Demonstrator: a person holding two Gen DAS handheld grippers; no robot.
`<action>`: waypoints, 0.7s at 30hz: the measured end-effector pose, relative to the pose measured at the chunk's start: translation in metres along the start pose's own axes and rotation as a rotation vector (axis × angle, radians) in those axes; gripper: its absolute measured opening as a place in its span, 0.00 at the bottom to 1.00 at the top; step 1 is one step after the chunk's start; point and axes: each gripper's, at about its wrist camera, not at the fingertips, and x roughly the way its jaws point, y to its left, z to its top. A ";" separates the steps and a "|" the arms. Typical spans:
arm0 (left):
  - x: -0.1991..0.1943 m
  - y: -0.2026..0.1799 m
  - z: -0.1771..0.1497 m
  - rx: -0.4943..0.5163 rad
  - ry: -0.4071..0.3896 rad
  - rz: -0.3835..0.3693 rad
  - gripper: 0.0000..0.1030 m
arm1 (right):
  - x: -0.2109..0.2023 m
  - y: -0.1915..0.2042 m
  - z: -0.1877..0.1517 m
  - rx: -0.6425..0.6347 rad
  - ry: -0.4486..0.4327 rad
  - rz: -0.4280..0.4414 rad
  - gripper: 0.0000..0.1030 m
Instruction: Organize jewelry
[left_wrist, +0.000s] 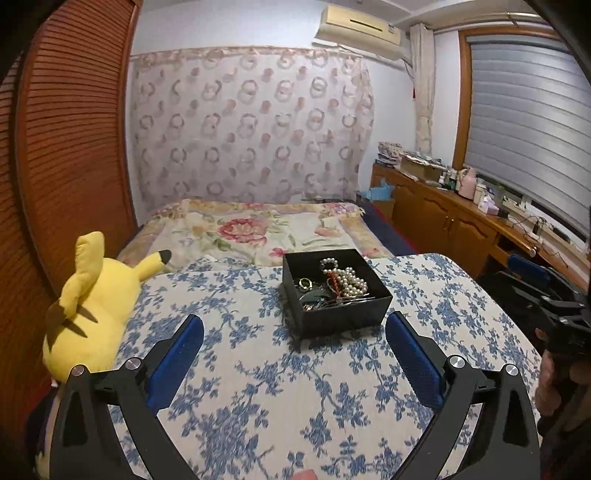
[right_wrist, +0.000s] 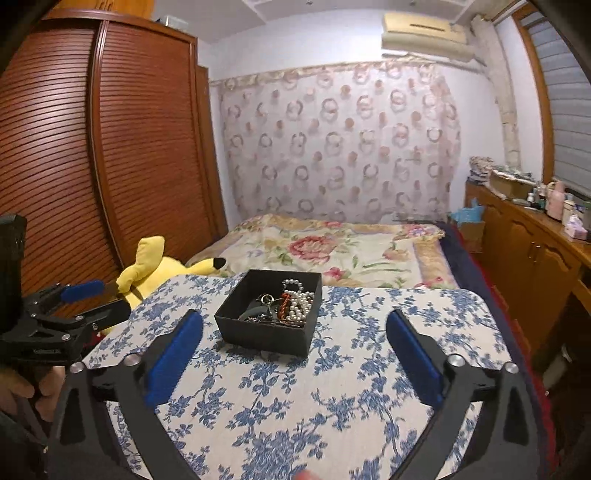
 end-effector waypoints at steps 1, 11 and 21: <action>-0.005 -0.001 -0.002 0.002 -0.005 0.007 0.92 | -0.004 0.001 -0.001 0.003 -0.003 -0.008 0.98; -0.025 0.000 -0.016 -0.005 -0.003 0.042 0.92 | -0.026 0.007 -0.017 0.013 -0.027 -0.053 0.98; -0.027 0.001 -0.021 0.001 -0.013 0.042 0.92 | -0.026 0.011 -0.024 0.019 -0.025 -0.061 0.98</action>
